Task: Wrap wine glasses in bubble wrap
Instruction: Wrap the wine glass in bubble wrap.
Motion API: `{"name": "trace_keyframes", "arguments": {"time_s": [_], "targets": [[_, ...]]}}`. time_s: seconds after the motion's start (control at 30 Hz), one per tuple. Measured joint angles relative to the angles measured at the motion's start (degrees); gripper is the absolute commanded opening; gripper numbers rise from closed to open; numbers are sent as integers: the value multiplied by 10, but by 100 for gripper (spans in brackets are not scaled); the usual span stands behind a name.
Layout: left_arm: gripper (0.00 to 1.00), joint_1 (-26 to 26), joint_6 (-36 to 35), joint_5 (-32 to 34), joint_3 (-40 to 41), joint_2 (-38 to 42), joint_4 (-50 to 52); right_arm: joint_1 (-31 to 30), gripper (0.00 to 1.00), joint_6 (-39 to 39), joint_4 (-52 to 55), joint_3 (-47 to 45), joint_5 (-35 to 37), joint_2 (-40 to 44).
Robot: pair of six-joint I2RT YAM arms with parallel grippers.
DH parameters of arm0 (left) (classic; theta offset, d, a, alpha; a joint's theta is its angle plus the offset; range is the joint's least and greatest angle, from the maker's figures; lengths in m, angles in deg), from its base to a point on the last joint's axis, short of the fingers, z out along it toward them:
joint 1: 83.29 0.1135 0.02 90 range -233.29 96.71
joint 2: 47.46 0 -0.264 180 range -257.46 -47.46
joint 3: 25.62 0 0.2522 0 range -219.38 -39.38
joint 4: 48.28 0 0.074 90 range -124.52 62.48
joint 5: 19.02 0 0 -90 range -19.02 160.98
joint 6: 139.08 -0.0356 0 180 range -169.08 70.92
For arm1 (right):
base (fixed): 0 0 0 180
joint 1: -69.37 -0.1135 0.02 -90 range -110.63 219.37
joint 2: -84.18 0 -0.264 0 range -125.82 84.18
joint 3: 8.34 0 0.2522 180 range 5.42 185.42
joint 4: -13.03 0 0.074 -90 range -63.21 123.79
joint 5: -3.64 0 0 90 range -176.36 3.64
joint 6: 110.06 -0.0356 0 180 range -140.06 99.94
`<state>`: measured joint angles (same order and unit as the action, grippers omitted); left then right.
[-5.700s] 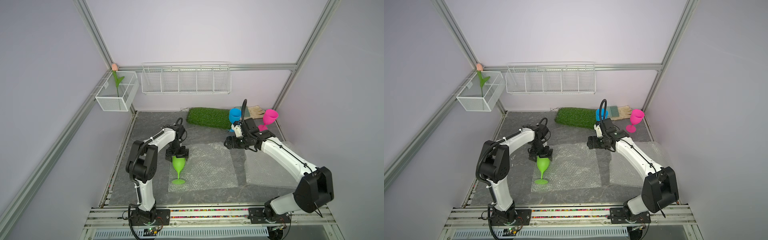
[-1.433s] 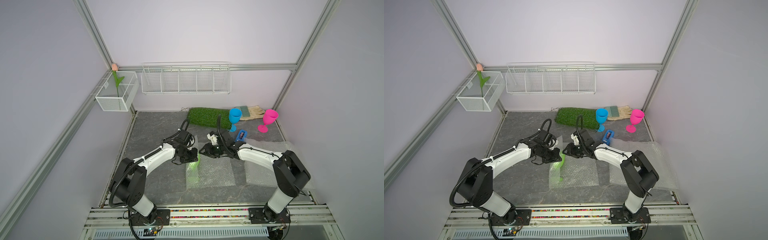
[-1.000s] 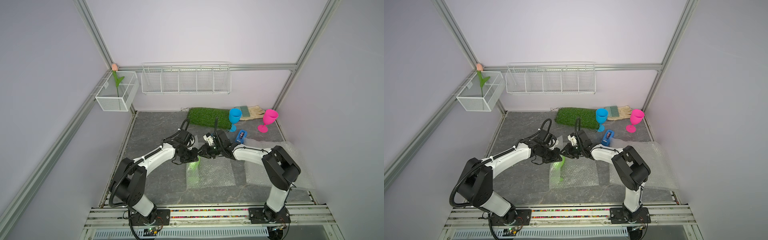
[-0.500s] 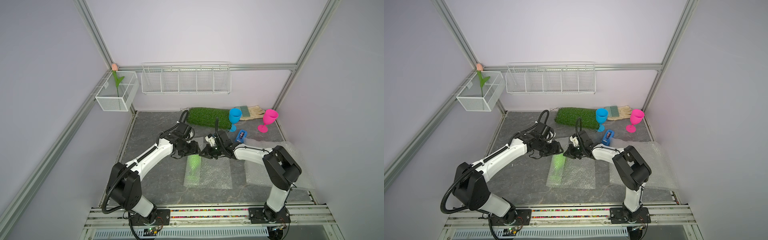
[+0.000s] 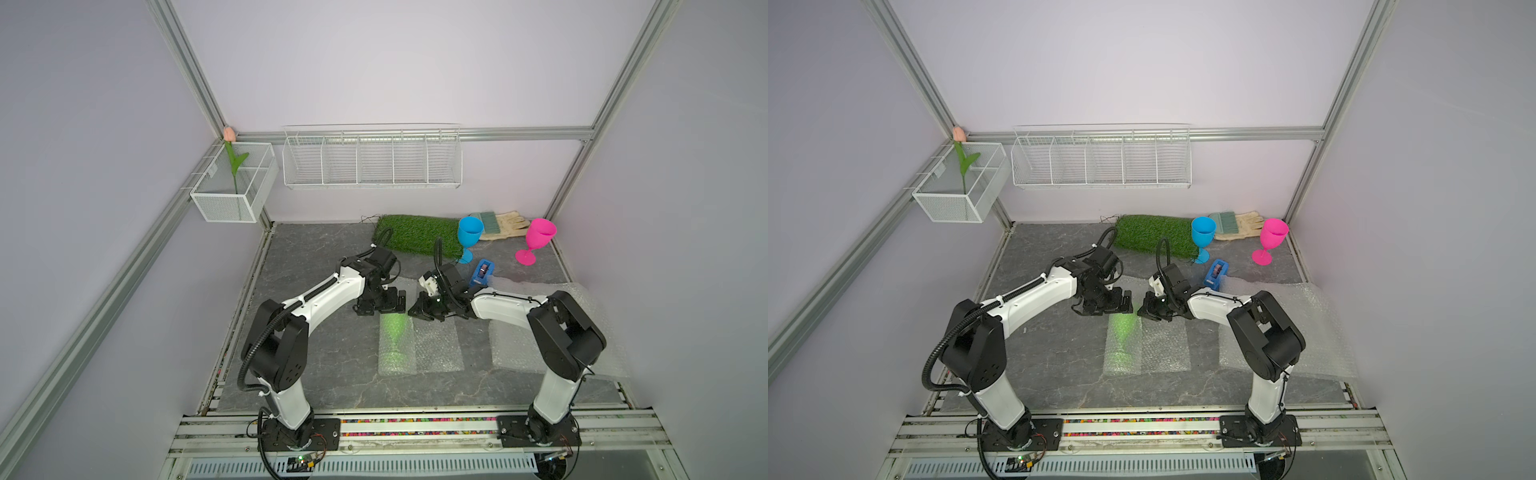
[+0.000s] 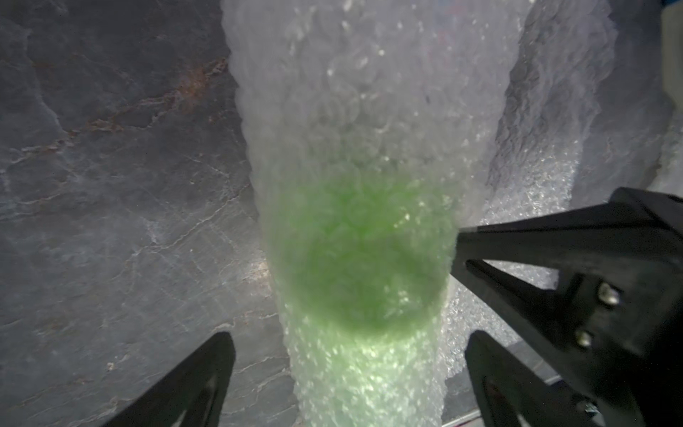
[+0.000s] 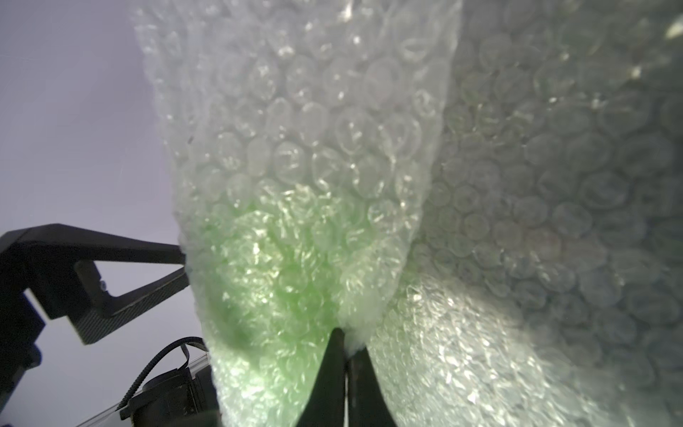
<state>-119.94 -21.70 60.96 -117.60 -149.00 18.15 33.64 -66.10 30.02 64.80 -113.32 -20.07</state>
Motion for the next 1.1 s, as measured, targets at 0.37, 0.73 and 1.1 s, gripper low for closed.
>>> {"name": "trace_keyframes", "arguments": {"time_s": [0.37, 0.73, 1.1], "targets": [[99, -9, 9, 3, -5, -45, -22, 5, 7, 5, 4, -2, 1, 0], [89, -9, 21, -10, 6, -56, -61, 15, 35, 26, 27, -5, 15, 0], [86, -9, 29, -11, 24, -48, -88, 21, 60, 46, 73, -47, 46, 43]]}}
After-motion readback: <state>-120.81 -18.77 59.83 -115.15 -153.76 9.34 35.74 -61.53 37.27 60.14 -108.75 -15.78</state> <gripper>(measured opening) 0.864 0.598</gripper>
